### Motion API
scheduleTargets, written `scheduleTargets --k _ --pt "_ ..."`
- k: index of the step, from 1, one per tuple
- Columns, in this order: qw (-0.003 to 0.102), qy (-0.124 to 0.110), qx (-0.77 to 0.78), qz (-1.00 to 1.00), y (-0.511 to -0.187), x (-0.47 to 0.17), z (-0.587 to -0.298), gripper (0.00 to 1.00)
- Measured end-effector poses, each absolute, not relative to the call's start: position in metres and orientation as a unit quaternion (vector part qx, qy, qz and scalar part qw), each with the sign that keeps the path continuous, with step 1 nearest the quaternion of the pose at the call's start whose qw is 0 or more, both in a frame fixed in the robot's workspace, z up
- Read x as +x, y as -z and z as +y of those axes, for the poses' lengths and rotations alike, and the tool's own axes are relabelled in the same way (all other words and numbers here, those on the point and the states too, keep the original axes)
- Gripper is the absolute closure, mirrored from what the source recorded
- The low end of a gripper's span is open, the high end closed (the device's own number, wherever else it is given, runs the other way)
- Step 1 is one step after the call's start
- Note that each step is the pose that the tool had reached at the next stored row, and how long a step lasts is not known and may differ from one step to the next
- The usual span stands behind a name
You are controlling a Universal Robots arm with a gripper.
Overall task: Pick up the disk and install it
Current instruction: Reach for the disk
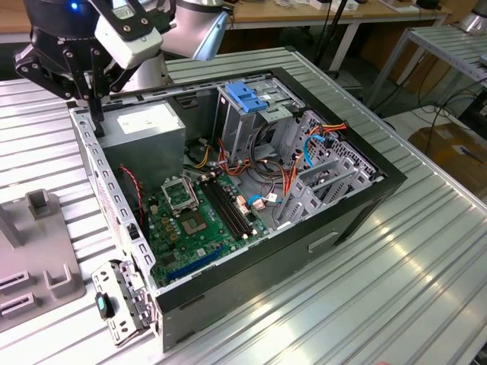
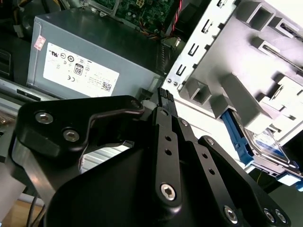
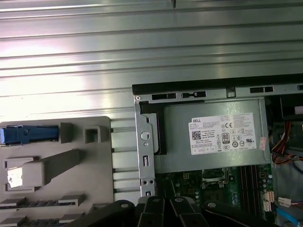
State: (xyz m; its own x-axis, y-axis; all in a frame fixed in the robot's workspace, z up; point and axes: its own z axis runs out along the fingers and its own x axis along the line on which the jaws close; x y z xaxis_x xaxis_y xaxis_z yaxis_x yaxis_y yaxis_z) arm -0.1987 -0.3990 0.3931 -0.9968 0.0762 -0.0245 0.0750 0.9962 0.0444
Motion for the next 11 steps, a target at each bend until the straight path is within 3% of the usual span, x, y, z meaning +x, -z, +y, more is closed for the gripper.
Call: scheduleTargets --k 11 --pt "0.013 -0.022 0.038 0.999 -0.393 -0.214 -0.399 0.89"
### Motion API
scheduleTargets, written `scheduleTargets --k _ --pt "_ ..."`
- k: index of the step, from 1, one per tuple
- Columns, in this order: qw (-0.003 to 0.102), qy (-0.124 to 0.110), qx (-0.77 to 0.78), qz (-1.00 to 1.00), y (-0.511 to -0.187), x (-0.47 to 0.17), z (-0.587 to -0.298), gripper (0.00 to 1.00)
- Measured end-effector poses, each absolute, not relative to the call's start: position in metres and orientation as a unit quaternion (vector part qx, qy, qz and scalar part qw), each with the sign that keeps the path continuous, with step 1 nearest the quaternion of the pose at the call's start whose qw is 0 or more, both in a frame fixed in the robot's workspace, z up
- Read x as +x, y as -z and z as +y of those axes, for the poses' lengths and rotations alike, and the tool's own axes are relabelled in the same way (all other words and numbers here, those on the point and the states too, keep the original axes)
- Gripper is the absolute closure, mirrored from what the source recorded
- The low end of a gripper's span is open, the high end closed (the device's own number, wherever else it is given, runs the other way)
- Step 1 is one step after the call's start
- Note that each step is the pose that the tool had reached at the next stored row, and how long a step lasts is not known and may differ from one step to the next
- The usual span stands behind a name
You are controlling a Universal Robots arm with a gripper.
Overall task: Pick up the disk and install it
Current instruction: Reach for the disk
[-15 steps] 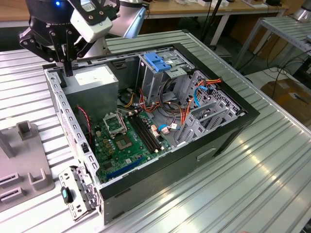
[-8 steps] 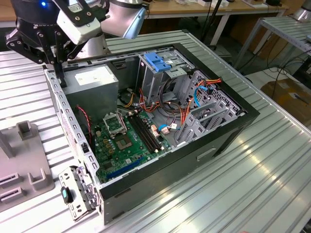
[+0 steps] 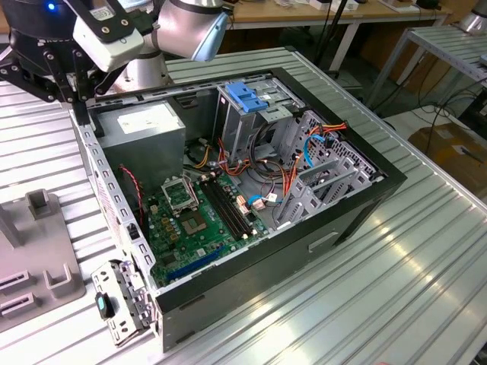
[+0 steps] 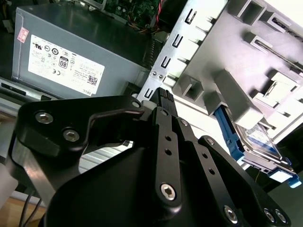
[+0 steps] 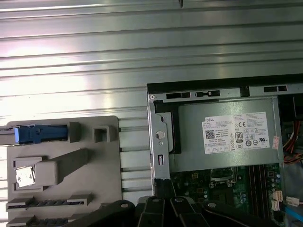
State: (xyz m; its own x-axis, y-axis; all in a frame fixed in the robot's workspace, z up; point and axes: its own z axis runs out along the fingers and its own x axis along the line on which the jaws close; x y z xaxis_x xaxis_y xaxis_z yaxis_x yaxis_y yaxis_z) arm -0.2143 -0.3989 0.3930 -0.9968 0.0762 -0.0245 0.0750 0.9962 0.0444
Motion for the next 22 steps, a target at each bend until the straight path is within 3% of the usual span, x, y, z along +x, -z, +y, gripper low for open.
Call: scheduleTargets --k 22 --pt "0.013 -0.022 0.038 0.999 -0.393 -0.228 -0.399 0.89"
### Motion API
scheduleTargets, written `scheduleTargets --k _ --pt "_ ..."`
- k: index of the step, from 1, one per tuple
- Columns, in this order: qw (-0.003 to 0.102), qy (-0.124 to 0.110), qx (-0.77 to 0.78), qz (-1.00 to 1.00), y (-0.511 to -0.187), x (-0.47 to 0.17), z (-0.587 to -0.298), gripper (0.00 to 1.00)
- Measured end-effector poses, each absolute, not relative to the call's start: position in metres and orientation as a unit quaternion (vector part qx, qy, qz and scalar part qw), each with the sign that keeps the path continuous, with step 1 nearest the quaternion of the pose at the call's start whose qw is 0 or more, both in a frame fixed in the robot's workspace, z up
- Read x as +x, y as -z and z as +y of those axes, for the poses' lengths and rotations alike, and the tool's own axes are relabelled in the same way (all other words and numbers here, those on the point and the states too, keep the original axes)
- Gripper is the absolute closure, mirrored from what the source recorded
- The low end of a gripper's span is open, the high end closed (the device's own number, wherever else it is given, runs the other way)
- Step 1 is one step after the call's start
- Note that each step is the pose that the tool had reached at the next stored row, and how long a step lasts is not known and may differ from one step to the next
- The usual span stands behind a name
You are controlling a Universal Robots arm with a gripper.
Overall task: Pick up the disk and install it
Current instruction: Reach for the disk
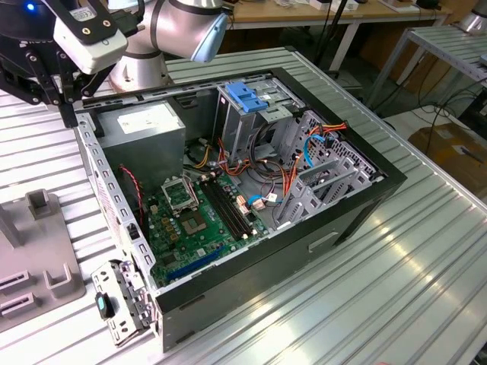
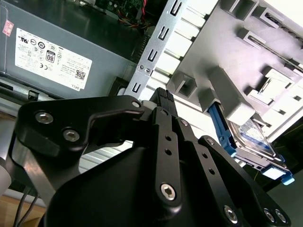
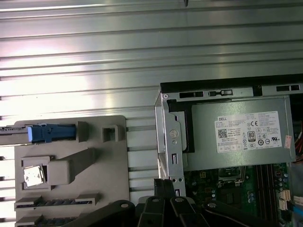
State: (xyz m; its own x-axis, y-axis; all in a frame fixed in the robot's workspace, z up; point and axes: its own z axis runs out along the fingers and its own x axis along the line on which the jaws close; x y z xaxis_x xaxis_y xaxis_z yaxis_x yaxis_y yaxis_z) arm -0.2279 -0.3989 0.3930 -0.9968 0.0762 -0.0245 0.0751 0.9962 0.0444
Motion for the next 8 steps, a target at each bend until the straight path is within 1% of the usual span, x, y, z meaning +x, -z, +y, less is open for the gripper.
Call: scheduleTargets --k 8 --pt "0.013 -0.022 0.038 0.999 -0.3930 -0.2307 -0.3989 0.89"
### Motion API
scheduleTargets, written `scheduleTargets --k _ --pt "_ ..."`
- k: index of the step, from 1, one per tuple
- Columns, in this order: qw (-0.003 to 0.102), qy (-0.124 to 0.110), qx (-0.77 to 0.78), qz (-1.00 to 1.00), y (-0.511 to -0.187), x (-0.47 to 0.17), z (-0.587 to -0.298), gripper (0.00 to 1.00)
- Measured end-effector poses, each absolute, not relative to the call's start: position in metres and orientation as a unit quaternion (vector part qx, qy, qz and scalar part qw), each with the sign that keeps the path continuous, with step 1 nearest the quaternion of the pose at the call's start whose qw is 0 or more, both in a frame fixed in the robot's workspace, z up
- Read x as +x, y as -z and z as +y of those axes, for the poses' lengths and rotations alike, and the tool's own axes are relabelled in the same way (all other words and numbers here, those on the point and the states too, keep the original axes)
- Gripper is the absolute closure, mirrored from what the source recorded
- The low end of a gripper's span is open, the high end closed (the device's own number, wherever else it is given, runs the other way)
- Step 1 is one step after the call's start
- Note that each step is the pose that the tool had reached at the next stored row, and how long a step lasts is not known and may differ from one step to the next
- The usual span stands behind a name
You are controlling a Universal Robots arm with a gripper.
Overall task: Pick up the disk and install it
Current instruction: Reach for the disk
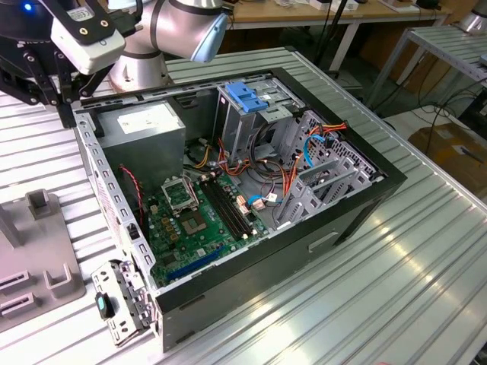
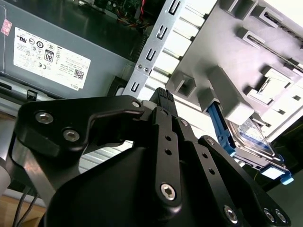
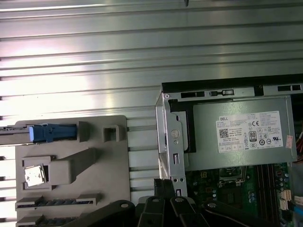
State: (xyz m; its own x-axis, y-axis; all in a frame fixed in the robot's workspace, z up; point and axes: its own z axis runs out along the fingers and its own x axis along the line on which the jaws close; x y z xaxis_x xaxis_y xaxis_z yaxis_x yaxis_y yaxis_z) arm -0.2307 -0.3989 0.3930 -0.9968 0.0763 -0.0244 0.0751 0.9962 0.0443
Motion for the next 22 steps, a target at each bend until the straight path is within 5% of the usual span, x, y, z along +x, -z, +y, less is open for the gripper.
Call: scheduleTargets --k 22 --pt "0.013 -0.022 0.038 0.999 -0.393 -0.255 -0.399 0.89"
